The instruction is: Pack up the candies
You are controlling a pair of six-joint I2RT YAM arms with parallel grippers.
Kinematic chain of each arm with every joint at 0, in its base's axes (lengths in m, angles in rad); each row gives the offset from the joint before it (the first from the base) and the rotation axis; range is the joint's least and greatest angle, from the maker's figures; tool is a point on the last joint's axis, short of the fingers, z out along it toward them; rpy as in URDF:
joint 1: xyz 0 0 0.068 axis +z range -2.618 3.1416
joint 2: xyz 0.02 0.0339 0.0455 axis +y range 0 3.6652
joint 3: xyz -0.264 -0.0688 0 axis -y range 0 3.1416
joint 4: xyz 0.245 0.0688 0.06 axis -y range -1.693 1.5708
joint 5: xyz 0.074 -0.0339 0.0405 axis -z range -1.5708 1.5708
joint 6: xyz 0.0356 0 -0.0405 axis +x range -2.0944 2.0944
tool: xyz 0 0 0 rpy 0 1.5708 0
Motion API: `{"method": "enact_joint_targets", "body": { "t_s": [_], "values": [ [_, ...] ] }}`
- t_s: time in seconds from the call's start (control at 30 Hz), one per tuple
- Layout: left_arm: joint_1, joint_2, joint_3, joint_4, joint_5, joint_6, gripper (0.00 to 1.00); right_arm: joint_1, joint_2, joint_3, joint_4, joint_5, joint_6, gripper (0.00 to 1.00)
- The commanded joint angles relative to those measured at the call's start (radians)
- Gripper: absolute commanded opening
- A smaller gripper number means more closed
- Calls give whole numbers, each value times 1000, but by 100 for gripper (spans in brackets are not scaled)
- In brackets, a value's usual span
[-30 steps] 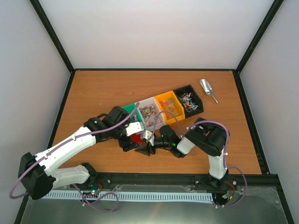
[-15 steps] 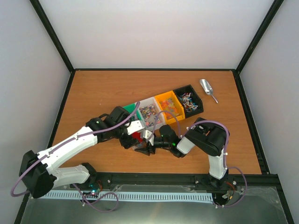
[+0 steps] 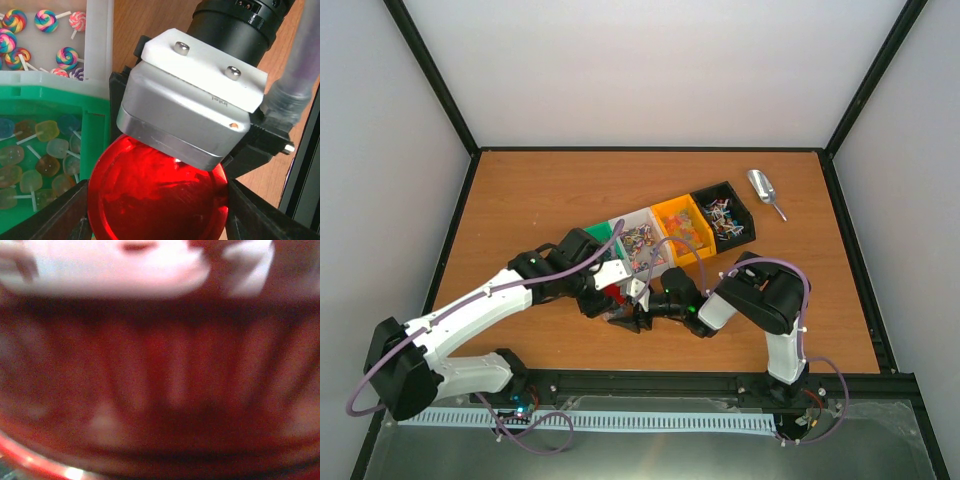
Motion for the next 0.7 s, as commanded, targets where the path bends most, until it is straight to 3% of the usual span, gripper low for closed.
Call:
{"method": "enact_joint_targets", "body": {
  "t_s": [0.0, 0.2, 0.4, 0.5, 0.57, 0.67],
  "values": [
    [-4, 9, 31, -15, 41, 61, 62, 5, 43, -19, -100, 38, -43, 28],
    [-4, 116, 98, -225, 218, 431, 59, 5, 37, -38, -92, -36, -82, 28],
    [-1, 229, 203, -368, 202, 717, 58, 5, 30, -45, -96, -41, -90, 28],
    [19, 246, 253, -348, 186, 704, 65, 5, 30, -44, -95, -32, -86, 28],
    [35, 235, 278, -325, 215, 615, 77, 4, 30, -43, -93, -15, -73, 28],
    [37, 173, 254, -262, 208, 446, 87, 5, 32, -43, -82, 0, -50, 27]
  ]
}}
